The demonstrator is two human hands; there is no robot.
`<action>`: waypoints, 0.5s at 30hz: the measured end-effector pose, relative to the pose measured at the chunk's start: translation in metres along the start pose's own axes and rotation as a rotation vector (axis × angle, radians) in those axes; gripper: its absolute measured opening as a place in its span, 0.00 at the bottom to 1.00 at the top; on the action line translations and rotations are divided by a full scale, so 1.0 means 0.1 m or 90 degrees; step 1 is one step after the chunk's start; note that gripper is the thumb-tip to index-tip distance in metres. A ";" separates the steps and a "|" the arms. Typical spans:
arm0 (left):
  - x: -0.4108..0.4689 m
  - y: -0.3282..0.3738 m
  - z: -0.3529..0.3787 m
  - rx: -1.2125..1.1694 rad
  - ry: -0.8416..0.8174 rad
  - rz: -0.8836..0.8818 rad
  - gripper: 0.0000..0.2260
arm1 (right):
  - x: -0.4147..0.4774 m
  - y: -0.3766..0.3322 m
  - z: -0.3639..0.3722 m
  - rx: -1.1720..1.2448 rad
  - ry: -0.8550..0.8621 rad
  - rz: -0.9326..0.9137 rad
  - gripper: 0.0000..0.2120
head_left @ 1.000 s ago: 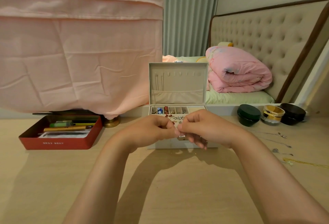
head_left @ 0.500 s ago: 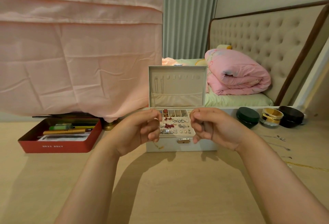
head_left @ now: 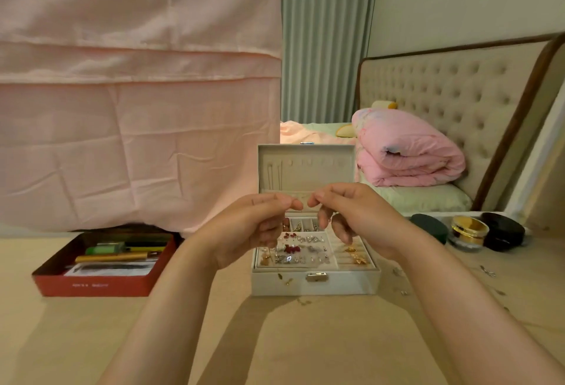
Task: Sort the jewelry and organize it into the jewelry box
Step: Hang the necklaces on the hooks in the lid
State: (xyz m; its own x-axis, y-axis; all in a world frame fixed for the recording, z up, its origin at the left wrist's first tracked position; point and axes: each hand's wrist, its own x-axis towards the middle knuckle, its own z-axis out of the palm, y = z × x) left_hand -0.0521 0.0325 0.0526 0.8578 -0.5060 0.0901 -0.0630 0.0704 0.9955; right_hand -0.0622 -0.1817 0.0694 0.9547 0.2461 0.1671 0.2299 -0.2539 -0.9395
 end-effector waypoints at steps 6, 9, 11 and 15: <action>0.43 0.18 -0.14 -0.029 0.005 -0.013 0.08 | 0.45 -0.11 -0.07 -0.077 -0.003 0.025 0.14; 0.67 0.19 -0.27 -0.032 0.050 -0.025 0.10 | 0.70 -0.09 -0.09 -0.094 0.026 0.039 0.14; 0.84 0.17 -0.34 0.044 0.124 -0.013 0.10 | 0.88 -0.04 -0.09 -0.124 0.051 0.038 0.14; 1.16 0.06 -0.44 0.259 0.318 0.044 0.11 | 1.22 0.10 -0.07 -0.165 0.126 0.027 0.13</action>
State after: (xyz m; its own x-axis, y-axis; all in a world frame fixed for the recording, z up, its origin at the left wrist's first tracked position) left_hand 0.0692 0.0119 0.0674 0.9728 -0.0447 0.2274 -0.2304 -0.2931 0.9279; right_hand 0.0579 -0.1611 0.0823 0.9769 0.0501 0.2078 0.2049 -0.4966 -0.8434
